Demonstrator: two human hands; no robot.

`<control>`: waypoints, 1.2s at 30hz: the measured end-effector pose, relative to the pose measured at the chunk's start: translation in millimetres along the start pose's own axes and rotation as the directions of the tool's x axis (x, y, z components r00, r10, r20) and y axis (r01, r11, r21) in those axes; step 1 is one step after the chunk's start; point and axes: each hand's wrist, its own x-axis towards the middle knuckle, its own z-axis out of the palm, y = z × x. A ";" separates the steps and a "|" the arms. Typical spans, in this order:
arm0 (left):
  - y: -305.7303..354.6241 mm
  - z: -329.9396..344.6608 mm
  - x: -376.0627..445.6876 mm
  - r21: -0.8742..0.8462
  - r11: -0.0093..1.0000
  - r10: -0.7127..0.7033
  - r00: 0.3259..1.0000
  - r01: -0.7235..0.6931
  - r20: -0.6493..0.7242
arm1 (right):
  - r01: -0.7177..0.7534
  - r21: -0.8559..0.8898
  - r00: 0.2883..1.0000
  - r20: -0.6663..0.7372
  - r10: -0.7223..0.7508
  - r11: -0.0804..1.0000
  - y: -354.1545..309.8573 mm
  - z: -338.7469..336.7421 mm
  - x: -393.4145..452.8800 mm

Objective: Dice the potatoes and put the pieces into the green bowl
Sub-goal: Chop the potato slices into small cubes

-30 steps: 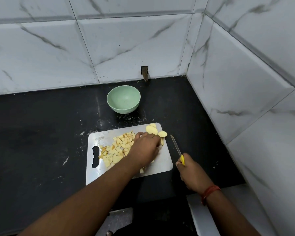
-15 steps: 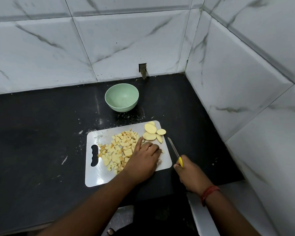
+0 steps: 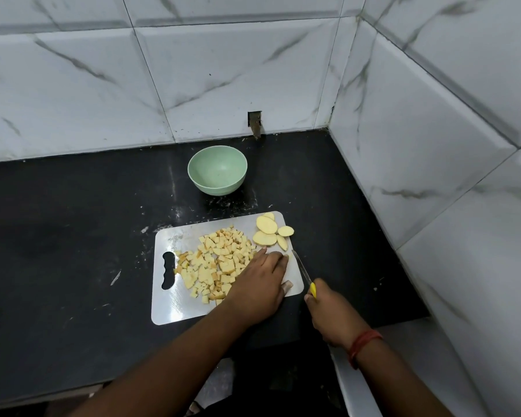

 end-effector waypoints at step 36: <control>-8.9 -1.3 -4.9 0.089 0.994 0.058 0.994 -0.066 0.089 | 0.014 -0.154 1.000 0.007 -0.013 0.988 -3.1 -4.3 -10.3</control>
